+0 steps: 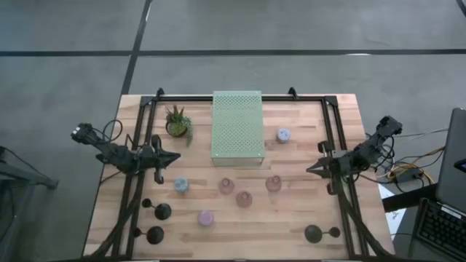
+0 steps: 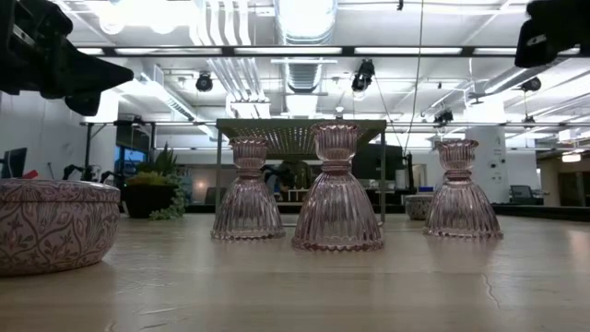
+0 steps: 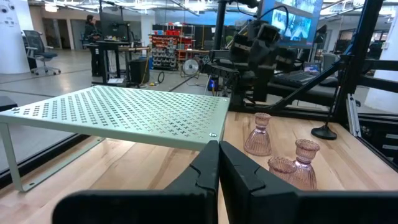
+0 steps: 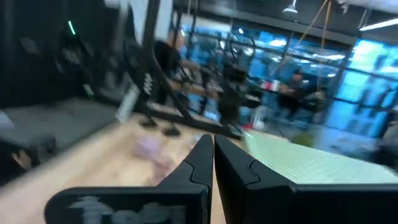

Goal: Pick & Place candle stick holders
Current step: Put the top right pink glass candle holder on the shelf

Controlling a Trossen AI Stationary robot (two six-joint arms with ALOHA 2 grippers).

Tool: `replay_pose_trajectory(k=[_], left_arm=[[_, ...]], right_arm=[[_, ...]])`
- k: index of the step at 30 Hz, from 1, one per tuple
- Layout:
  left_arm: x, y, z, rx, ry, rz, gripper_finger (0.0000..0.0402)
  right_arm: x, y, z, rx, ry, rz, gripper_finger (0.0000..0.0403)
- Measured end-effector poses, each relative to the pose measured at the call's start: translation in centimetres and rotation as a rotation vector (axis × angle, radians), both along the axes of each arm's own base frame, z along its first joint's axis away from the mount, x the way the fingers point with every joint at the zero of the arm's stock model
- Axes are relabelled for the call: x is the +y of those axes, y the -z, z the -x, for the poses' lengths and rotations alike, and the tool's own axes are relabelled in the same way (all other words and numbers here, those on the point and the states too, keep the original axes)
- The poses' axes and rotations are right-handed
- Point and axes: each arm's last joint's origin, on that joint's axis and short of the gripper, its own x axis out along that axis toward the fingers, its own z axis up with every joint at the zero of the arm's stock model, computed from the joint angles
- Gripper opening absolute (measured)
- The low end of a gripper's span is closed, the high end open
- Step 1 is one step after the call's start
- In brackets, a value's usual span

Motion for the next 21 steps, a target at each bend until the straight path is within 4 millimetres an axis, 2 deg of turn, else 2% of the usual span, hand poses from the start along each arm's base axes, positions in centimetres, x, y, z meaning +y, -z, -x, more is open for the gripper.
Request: replay_pose_trajectory(k=[3, 7, 12, 15, 21], left_arm=[[0.0, 0.0, 0.0, 0.000, 0.000, 0.000, 0.0014], [0.0, 0.0, 0.0, 0.000, 0.000, 0.000, 0.0014], [0.0, 0.0, 0.0, 0.000, 0.000, 0.000, 0.0014], [0.0, 0.0, 0.0, 0.000, 0.000, 0.000, 0.0014], [0.0, 0.0, 0.0, 0.000, 0.000, 0.000, 0.0014]], right_arm=[[0.0, -0.6, 0.1, -0.012, -0.062, -0.230, 0.0008], [-0.1, -1.4, 0.3, -0.083, -0.080, -0.299, 0.0008], [0.0, -2.6, 0.4, -0.148, -0.189, -0.493, 0.0008], [0.1, -2.5, -0.1, -0.122, -0.124, -0.582, 0.0008], [1.3, -2.4, -1.8, 0.016, -0.029, -0.607, 0.0020]])
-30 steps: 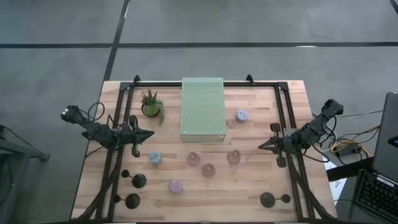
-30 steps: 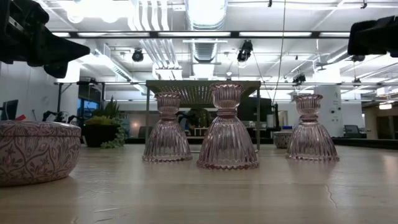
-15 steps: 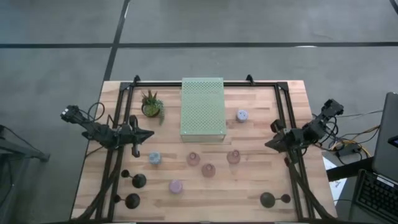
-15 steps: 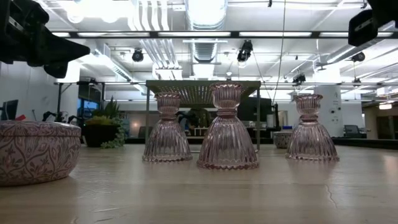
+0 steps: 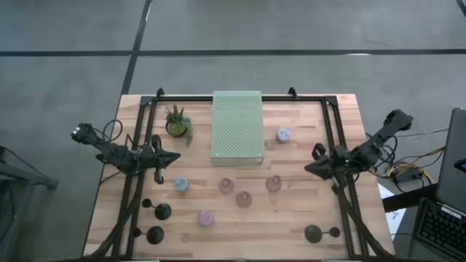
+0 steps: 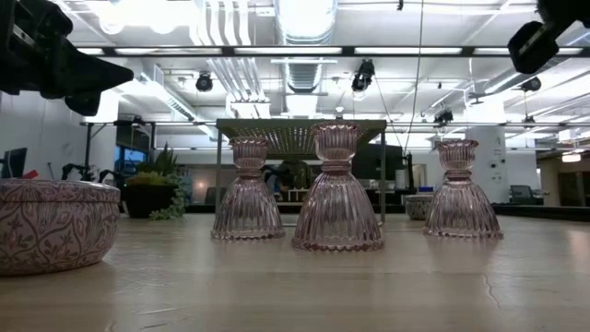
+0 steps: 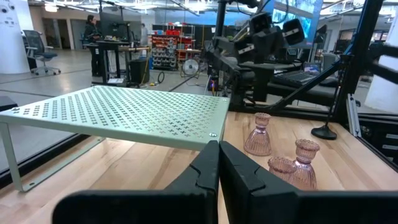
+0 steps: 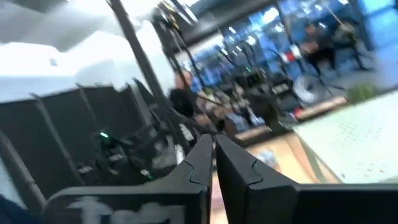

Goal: Pick & Place candle stick holders
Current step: Put the top right pink glass candle holder on the shelf

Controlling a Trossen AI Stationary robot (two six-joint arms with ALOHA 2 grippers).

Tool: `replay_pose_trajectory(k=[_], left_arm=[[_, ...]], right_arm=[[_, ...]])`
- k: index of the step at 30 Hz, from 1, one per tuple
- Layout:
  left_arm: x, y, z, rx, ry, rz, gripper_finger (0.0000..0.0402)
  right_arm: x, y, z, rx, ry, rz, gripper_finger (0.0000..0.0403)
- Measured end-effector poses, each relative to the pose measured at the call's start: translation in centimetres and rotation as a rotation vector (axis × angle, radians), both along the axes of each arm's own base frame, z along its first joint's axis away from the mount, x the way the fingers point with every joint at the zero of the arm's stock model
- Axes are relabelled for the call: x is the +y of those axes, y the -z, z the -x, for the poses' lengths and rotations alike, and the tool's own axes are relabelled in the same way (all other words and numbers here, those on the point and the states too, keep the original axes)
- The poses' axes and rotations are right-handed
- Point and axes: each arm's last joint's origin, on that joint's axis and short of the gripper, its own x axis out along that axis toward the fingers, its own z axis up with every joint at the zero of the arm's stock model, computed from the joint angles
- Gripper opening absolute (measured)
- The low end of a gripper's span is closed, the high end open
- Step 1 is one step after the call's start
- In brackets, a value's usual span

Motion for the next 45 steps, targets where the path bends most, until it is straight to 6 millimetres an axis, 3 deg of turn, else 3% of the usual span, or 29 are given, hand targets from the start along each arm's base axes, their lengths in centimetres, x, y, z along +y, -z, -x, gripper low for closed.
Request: replay_pose_trajectory(k=[7, 14, 22, 28, 36, 45], left_arm=[[0.0, 0.0, 0.0, 0.000, 0.000, 0.000, 0.0014], [0.0, 0.0, 0.0, 0.000, 0.000, 0.000, 0.0014], [0.0, 0.0, 0.0, 0.000, 0.000, 0.000, 0.0014], [0.0, 0.0, 0.0, 0.000, 0.000, 0.000, 0.0014], [0.0, 0.0, 0.0, 0.000, 0.000, 0.000, 0.0014], [0.0, 0.0, 0.0, 0.000, 0.000, 0.000, 0.0014]], right_arm=[[2.1, -2.6, -2.7, 0.219, 0.033, 0.077, 0.0088], [4.1, -4.9, -5.1, 0.553, 0.111, 0.162, 0.0189], [6.6, -4.7, -8.1, 0.770, 0.166, 0.273, 0.0283], [7.6, -3.1, -10.3, 0.887, 0.178, 0.305, 0.0301], [6.4, -2.5, -12.8, 1.079, 0.193, 0.260, 0.0293], [5.5, -1.7, -14.2, 1.206, 0.212, 0.292, 0.0306]])
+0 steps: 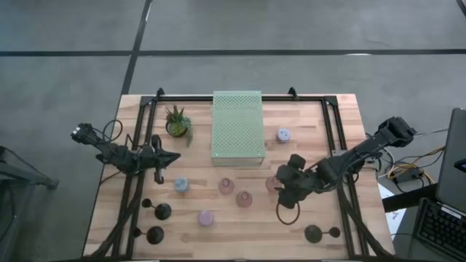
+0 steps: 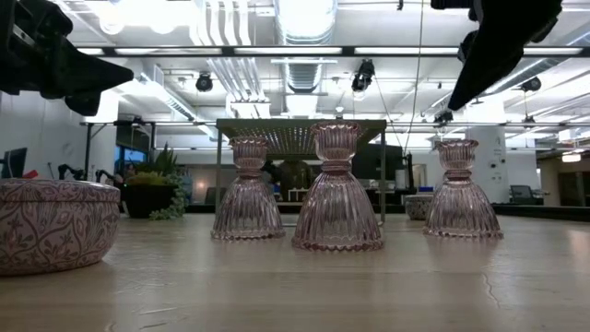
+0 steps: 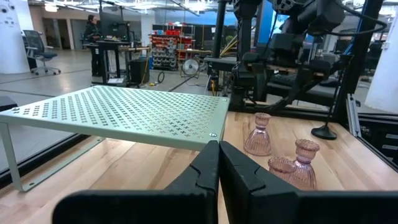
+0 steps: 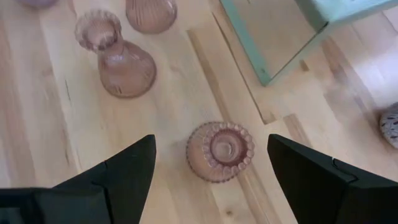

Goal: Pick & Place candle stick holders
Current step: Put the top right pink glass candle holder on the shelf

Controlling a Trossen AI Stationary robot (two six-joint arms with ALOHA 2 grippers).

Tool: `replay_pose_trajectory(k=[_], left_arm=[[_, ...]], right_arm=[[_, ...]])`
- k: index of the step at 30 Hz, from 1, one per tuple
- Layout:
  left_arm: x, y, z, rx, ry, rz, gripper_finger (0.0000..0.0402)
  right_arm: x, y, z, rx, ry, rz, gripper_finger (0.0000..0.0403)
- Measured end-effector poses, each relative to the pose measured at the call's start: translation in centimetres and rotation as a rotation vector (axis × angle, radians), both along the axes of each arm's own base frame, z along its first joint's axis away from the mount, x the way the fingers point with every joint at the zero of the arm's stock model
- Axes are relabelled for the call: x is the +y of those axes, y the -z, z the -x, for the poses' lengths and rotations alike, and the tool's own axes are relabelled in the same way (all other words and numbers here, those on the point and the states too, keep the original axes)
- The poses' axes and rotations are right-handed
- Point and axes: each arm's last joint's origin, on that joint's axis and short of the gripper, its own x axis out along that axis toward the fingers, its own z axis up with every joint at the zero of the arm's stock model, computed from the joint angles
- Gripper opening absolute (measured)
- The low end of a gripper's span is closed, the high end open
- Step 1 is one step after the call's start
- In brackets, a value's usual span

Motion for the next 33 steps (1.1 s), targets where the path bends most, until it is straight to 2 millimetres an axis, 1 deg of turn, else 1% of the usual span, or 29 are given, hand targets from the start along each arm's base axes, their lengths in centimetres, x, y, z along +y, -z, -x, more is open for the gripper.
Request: replay_pose_trajectory(k=[5, 11, 16, 21, 28, 33], left_arm=[[0.0, 0.0, 0.0, 0.000, 0.000, 0.000, 0.0014], [0.0, 0.0, 0.0, 0.000, 0.000, 0.000, 0.0014], [0.0, 0.0, 0.0, 0.000, 0.000, 0.000, 0.0014], [0.0, 0.0, 0.0, 0.000, 0.000, 0.000, 0.0014], [0.0, 0.0, 0.0, 0.000, 0.000, 0.000, 0.0014], [0.0, 0.0, 0.0, 0.000, 0.000, 0.000, 0.0014]], right_arm=[[-0.1, 1.1, -0.4, 0.046, 0.005, 0.019, 0.0308], [-0.2, 2.0, -0.8, 0.079, 0.013, 0.025, 0.0302], [-0.2, 2.8, -1.1, 0.113, 0.005, 0.046, 0.0305], [-0.1, 3.1, -1.2, 0.123, -0.004, 0.060, 0.0303], [-0.2, 3.1, -1.3, 0.119, 0.002, 0.073, 0.0280], [-0.1, 3.5, -1.5, 0.133, 0.002, 0.084, 0.0269]])
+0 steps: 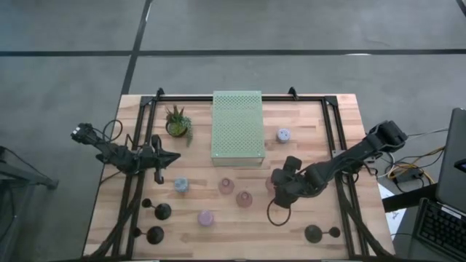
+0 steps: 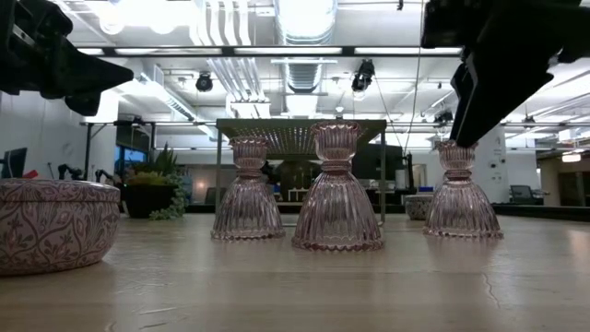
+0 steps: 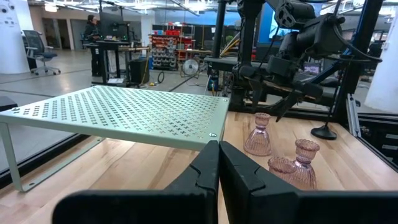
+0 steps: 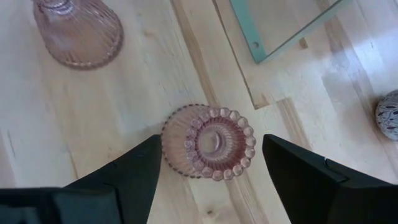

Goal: Pick & Place candle stick holders
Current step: Put the top right pink glass candle holder on the shelf

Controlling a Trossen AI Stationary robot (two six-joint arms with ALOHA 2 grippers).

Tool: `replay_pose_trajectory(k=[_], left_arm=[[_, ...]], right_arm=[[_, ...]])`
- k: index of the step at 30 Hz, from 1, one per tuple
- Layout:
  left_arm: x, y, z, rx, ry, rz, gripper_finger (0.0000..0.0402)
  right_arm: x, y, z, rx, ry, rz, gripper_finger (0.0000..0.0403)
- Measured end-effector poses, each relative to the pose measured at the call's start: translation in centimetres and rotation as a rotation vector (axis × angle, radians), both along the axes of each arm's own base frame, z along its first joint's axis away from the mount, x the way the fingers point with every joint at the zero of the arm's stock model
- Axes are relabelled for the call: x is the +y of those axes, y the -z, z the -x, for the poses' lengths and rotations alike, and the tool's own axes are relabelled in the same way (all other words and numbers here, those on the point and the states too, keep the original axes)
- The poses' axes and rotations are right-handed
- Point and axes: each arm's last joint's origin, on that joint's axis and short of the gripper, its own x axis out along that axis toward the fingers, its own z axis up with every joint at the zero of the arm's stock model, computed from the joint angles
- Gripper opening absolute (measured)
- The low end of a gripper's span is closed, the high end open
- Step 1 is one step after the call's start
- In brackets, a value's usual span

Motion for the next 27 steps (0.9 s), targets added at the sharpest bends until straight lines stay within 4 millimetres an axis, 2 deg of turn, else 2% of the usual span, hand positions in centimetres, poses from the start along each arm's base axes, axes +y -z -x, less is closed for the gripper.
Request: replay_pose_trajectory(k=[7, 27], left_arm=[[0.00, 0.00, 0.00, 0.000, 0.000, 0.000, 0.0014], [0.00, 0.00, 0.00, 0.000, 0.000, 0.000, 0.0014]], right_arm=[[0.06, 0.32, -0.14, 0.008, -0.012, 0.018, 0.0257], [-0.10, 0.21, -0.12, 0.000, -0.022, 0.038, 0.0187]])
